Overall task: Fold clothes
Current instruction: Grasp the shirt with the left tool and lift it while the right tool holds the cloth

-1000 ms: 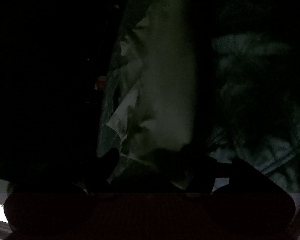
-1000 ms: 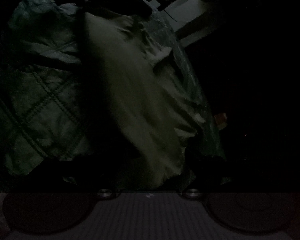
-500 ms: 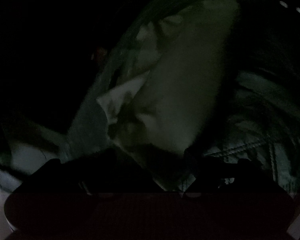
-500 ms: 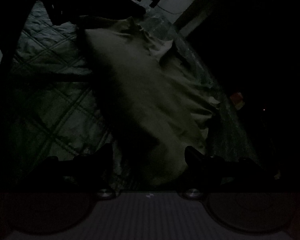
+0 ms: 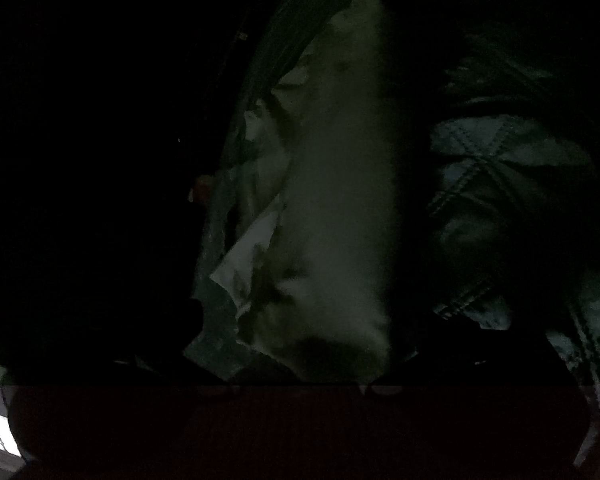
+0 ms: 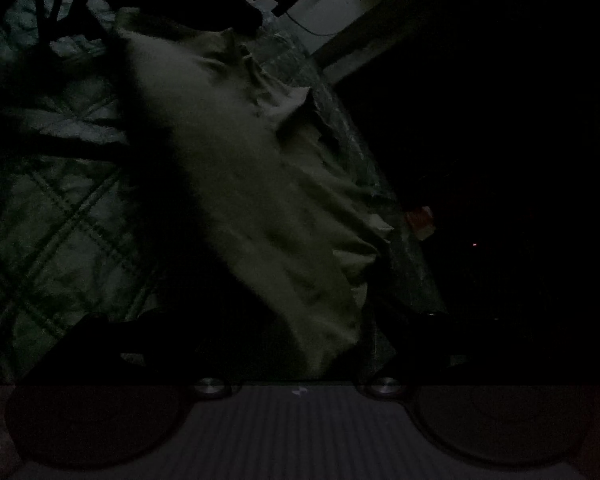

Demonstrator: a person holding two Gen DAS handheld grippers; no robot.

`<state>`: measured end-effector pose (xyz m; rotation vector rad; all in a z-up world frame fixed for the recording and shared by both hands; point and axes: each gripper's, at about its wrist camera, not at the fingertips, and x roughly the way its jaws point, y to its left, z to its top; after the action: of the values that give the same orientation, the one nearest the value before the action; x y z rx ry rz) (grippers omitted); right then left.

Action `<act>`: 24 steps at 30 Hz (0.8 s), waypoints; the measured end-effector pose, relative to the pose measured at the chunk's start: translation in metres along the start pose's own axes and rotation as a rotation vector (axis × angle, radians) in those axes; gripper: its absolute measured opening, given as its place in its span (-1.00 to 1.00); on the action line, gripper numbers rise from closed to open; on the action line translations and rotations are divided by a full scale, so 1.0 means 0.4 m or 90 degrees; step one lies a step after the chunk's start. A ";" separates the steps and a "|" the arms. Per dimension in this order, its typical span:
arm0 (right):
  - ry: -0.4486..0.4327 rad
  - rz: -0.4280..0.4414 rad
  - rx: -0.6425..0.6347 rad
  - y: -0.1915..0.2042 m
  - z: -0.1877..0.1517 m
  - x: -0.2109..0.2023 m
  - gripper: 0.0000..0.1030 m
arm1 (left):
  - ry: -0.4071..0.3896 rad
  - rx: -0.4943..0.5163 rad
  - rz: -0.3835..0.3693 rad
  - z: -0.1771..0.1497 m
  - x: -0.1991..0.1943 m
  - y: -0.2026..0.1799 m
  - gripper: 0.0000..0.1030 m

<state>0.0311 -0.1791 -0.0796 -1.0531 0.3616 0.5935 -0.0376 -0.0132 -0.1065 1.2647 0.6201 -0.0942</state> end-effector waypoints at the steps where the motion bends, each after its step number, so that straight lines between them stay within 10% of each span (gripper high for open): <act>1: 0.000 0.000 0.010 0.000 -0.002 -0.002 0.71 | -0.002 -0.002 -0.002 0.001 0.002 0.003 1.00; 6: 0.006 -0.009 0.039 -0.011 0.008 0.020 0.45 | -0.004 -0.007 -0.004 0.007 0.025 0.013 0.94; 10: -0.002 -0.008 0.020 0.005 0.020 0.030 0.45 | 0.032 0.015 -0.021 -0.003 0.038 0.001 -0.08; 17: -0.009 -0.018 0.021 0.014 0.015 0.029 0.45 | 0.034 0.043 -0.015 -0.017 0.042 -0.018 -0.13; 20: 0.007 -0.001 0.008 0.022 0.015 0.035 -0.32 | 0.041 0.033 -0.023 -0.017 0.040 -0.017 -0.28; 22: 0.011 0.018 0.013 0.023 0.012 0.041 -0.58 | 0.058 0.005 -0.058 -0.011 0.046 -0.008 -0.77; 24: 0.002 0.030 0.026 0.021 0.014 0.038 -0.76 | 0.076 -0.037 -0.088 -0.006 0.055 0.010 -0.82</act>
<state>0.0380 -0.1668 -0.0910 -1.0079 0.4005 0.6248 -0.0187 -0.0041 -0.1141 1.1764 0.8071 -0.1147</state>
